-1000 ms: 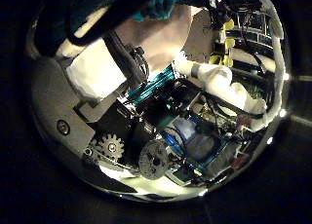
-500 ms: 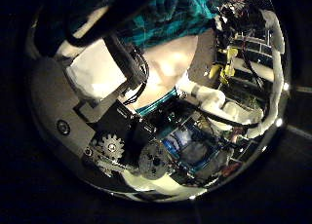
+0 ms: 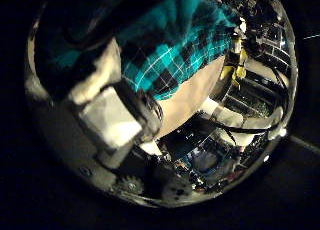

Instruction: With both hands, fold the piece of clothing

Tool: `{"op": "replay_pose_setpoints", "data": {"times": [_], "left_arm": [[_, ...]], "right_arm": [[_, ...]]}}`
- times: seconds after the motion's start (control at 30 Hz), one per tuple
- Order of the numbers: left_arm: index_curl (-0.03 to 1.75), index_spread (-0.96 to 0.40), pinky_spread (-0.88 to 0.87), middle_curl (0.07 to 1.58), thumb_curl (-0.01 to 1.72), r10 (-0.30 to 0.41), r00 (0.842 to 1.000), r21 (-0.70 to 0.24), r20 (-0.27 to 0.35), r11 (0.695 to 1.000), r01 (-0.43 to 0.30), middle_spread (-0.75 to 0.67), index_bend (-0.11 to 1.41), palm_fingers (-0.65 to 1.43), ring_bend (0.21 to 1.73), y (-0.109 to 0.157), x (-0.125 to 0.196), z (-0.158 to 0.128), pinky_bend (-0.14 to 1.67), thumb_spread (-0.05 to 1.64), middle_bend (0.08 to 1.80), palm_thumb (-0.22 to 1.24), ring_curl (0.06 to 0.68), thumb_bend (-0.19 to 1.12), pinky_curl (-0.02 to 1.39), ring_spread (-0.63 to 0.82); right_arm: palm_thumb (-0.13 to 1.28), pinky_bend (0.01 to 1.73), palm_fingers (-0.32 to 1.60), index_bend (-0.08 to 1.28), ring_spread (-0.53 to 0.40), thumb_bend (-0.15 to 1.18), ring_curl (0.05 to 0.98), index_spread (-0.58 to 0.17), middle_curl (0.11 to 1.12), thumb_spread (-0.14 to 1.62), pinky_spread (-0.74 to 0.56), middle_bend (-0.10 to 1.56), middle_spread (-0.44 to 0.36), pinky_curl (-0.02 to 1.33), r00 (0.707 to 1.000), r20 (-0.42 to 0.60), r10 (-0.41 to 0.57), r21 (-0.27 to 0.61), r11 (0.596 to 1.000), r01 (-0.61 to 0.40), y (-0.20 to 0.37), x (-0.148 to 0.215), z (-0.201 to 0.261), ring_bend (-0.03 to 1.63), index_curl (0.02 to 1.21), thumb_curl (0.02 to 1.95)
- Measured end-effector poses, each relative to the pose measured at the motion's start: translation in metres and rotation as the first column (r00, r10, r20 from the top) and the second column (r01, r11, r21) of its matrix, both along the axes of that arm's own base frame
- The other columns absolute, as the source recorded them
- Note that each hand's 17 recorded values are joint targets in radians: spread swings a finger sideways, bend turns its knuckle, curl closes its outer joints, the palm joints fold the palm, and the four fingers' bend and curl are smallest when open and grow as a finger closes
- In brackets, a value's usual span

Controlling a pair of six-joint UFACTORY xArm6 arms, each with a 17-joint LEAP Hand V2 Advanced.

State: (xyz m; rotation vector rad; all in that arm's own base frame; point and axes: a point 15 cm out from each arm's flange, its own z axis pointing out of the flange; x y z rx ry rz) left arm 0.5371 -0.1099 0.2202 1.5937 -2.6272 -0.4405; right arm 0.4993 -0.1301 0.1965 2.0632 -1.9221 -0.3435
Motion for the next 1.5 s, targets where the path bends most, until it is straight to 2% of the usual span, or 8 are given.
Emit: {"op": "replay_pose_setpoints", "data": {"times": [0.17, 0.3, 0.43, 0.57, 0.77, 1.07, 1.37, 1.5], "left_arm": [[1.03, -0.35, -0.47, 0.8, 0.38, 0.054, 0.993, -0.03, 0.102, 0.998, -0.051, -0.21, 0.12, 0.04, 1.1, 0.017, 0.024, 0.017, 1.01, 1.07, 0.21, 0.42, 0.446, -0.04, 0.67, -0.28], [0.9, -0.22, -0.35, 0.72, 0.35, 0.096, 0.977, -0.067, 0.19, 0.994, -0.085, -0.06, 0.13, 0.03, 1.05, 0.026, 0.036, 0.05, 0.91, 1.06, 0.21, 0.37, 0.413, -0.04, 0.64, -0.18], [0.79, -0.13, -0.26, 0.66, 0.33, 0.098, 0.974, -0.102, 0.203, 0.992, -0.079, 0.03, 0.15, 0.04, 1.01, 0.028, 0.025, 0.083, 0.84, 1.05, 0.22, 0.35, 0.393, -0.03, 0.62, -0.13], [0.7, -0.08, -0.17, 0.62, 0.32, 0.085, 0.991, -0.108, 0.101, 0.991, -0.074, 0.07, 0.16, 0.04, 0.96, 0.03, -0.017, 0.082, 0.77, 1.05, 0.22, 0.34, 0.372, -0.03, 0.59, -0.07], [0.61, -0.04, -0.08, 0.56, 0.31, 0.071, 0.996, -0.12, -0.053, 0.99, -0.077, 0.1, 0.17, 0.07, 0.91, 0.032, -0.08, 0.038, 0.68, 1.08, 0.22, 0.35, 0.347, -0.02, 0.56, -0.03], [0.51, -0.02, -0.05, 0.5, 0.3, 0.066, 0.995, -0.145, -0.069, 0.987, -0.075, 0.09, 0.16, 0.13, 0.89, 0.033, -0.116, -0.034, 0.63, 1.11, 0.22, 0.37, 0.329, -0.02, 0.53, -0.03], [0.45, -0.02, -0.03, 0.47, 0.29, 0.087, 0.992, -0.141, -0.095, 0.985, -0.1, 0.08, 0.17, 0.15, 0.87, 0.047, -0.116, -0.054, 0.58, 1.12, 0.21, 0.38, 0.315, -0.02, 0.5, -0.03], [0.43, -0.02, -0.02, 0.46, 0.29, 0.099, 0.99, -0.137, -0.097, 0.984, -0.112, 0.08, 0.17, 0.16, 0.85, 0.055, -0.116, -0.057, 0.57, 1.12, 0.21, 0.39, 0.308, -0.02, 0.49, -0.03]], "right_arm": [[0.55, 0.85, -0.12, 0.18, 0.0, -0.04, 0.451, -0.408, 0.54, 1.27, 0.16, 0.44, -0.066, 0.57, 0.997, 0.075, -0.034, -0.004, 0.999, 0.034, -0.019, 0.005, 0.024, 0.87, 0.6, 0.46], [0.5, 0.76, -0.08, 0.15, 0.09, -0.03, 0.395, -0.404, 0.48, 1.25, 0.29, 0.35, -0.038, 0.51, 0.979, 0.194, -0.067, 0.004, 0.998, 0.067, -0.036, 0.015, 0.058, 0.77, 0.52, 0.42], [0.47, 0.67, -0.02, 0.15, 0.117, -0.03, 0.36, -0.395, 0.45, 1.23, 0.34, 0.34, -0.018, 0.45, 0.964, 0.253, -0.079, 0.019, 0.997, 0.076, -0.058, 0.001, 0.1, 0.72, 0.45, 0.4], [0.46, 0.63, 0.01, 0.15, 0.107, -0.02, 0.34, -0.386, 0.43, 1.21, 0.36, 0.33, -0.009, 0.42, 0.958, 0.286, -0.023, 0.023, 1.0, 0.017, -0.063, -0.013, 0.128, 0.7, 0.4, 0.38], [0.44, 0.59, 0.06, 0.15, 0.097, -0.03, 0.32, -0.368, 0.4, 1.2, 0.37, 0.32, -0.004, 0.38, 0.984, 0.177, -0.034, 0.068, 0.997, 0.022, -0.065, -0.06, 0.087, 0.69, 0.35, 0.36], [0.42, 0.58, 0.04, 0.14, 0.089, -0.02, 0.301, -0.361, 0.38, 1.16, 0.36, 0.3, -0.002, 0.36, 0.999, 0.029, -0.036, 0.121, 0.992, 0.033, -0.067, -0.084, 0.008, 0.66, 0.3, 0.34], [0.45, 0.55, -0.01, 0.15, 0.139, -0.02, 0.259, -0.369, 0.35, 1.08, 0.34, 0.25, 0.02, 0.33, 0.995, -0.094, 0.041, 0.154, 0.988, -0.026, -0.029, -0.076, -0.054, 0.54, 0.28, 0.34], [0.47, 0.54, 0.03, 0.15, 0.149, -0.02, 0.256, -0.348, 0.35, 1.06, 0.34, 0.24, 0.023, 0.32, 0.993, -0.104, 0.053, 0.096, 0.994, -0.043, -0.033, -0.068, -0.061, 0.55, 0.27, 0.34]]}}
